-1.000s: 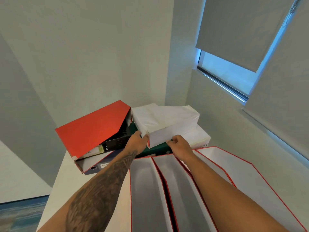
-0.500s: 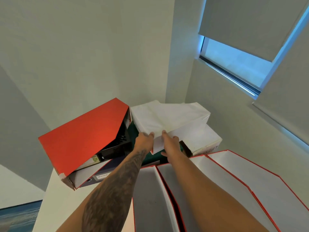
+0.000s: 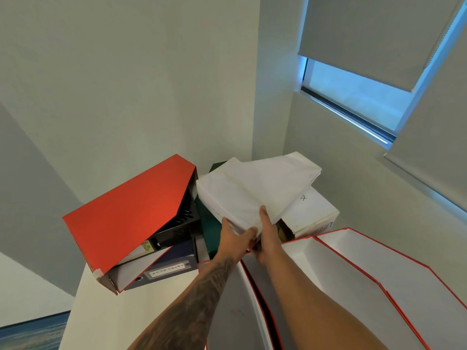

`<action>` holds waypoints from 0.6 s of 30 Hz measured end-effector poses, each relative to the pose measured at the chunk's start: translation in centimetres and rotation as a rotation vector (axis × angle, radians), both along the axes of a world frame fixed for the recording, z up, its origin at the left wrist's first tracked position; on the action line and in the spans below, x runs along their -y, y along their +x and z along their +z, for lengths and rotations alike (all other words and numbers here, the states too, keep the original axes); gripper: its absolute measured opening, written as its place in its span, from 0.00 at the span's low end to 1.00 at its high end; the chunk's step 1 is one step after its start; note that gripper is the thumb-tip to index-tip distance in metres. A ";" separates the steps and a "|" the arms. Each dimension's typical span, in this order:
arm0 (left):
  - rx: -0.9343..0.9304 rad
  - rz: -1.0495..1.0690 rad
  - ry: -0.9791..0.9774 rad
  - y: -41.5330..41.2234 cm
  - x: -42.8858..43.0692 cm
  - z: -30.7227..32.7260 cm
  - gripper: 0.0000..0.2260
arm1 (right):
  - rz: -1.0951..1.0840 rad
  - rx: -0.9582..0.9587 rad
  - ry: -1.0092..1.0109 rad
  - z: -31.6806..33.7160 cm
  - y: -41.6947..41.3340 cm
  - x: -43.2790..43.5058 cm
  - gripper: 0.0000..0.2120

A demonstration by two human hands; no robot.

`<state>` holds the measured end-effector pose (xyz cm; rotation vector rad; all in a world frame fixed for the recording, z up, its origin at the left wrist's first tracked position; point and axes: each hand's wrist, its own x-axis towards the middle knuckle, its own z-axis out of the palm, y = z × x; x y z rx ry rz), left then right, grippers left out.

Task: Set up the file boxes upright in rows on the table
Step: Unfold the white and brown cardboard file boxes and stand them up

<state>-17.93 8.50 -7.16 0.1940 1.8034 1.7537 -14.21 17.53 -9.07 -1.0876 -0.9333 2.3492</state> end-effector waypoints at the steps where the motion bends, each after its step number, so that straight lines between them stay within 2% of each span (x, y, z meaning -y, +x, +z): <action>1: -0.009 0.003 0.022 0.4 -0.1 0.3 0.28 | -0.017 -0.027 0.025 0.3 0.2 0.1 0.40; 4: -0.062 0.011 0.041 1.0 -0.4 1.3 0.30 | -0.057 -0.101 0.080 0.5 0.9 -0.1 0.36; 8: -0.170 -0.036 0.026 2.9 -1.2 2.7 0.30 | -0.079 -0.130 0.144 2.2 1.5 -0.8 0.44; 11: -0.270 0.059 -0.085 3.6 -1.6 4.0 0.26 | -0.043 0.068 0.219 3.2 2.0 -1.8 0.52; 12: -0.302 0.107 -0.136 3.4 -1.4 4.4 0.24 | -0.045 0.177 0.231 3.0 2.3 -2.3 0.51; 13: -0.328 0.147 -0.179 3.0 -1.2 4.8 0.28 | -0.079 0.263 0.265 2.8 2.8 -2.7 0.46; 14: -0.357 0.146 -0.235 2.5 -1.0 5.0 0.31 | -0.134 0.347 0.357 2.6 3.4 -3.1 0.43; 15: -0.415 0.133 -0.272 1.6 -1.1 5.0 0.33 | -0.179 0.430 0.556 2.7 3.9 -3.5 0.41; 16: -0.492 0.084 -0.332 0.8 -1.3 5.1 0.34 | -0.152 0.544 0.857 2.8 4.0 -4.1 0.40; 18: -0.628 -0.075 -0.463 -0.9 -2.1 5.0 0.33 | 0.152 0.740 1.493 3.6 3.2 -5.5 0.37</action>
